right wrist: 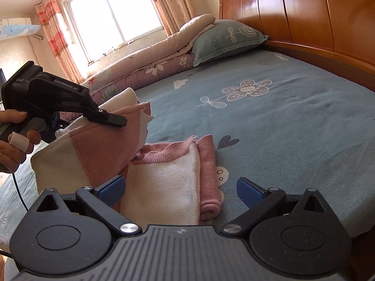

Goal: Fold clothes

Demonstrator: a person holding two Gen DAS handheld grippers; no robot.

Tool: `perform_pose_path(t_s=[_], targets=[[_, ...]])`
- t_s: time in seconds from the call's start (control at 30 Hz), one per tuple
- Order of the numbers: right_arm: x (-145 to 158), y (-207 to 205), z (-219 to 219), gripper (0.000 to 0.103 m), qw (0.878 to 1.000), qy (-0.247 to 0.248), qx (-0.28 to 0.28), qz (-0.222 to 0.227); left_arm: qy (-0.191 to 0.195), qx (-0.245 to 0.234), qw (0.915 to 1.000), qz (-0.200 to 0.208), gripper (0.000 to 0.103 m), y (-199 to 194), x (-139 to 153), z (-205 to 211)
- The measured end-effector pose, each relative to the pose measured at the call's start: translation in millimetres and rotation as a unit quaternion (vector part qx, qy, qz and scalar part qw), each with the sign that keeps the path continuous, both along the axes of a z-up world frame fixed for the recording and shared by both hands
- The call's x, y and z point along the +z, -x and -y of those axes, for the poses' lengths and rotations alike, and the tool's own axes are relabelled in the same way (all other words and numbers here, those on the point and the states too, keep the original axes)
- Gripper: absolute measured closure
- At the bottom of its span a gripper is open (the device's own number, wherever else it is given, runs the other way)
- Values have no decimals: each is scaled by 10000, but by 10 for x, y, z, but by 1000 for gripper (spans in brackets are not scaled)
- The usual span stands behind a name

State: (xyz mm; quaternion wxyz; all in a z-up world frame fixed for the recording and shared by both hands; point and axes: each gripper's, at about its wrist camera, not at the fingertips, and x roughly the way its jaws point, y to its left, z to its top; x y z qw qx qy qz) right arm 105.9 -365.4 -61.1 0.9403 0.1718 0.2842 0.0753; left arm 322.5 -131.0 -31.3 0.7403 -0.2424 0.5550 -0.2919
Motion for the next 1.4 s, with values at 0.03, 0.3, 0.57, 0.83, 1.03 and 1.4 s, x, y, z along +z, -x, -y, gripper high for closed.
perform_pose_path(t_s=[0.03,0.3,0.57,0.83,1.03,1.4], targets=[[-5,5,27,0,10000,-2,-36,1,-30,-21,10000,-68,83,-14,-52,64],[-2,80,180,0,9996,72,-266,21,-416,-40,9983,-411,83,-95,-407,427],[-27,122,205,0,9993,94,-346,-54,-429,133,9969,-651,74,-142,-517,557],[31,184,148,0,9995,191,-251,-46,-33,-284,9992,-284,60,-65,-204,654],[82,227,103,0,9999,119,-24,5,-640,-702,9918,851,45,125,101,378],[40,-273,-625,0,9881,-7,1530,144,-1349,-278,9777,1584,44,470,86,-595]])
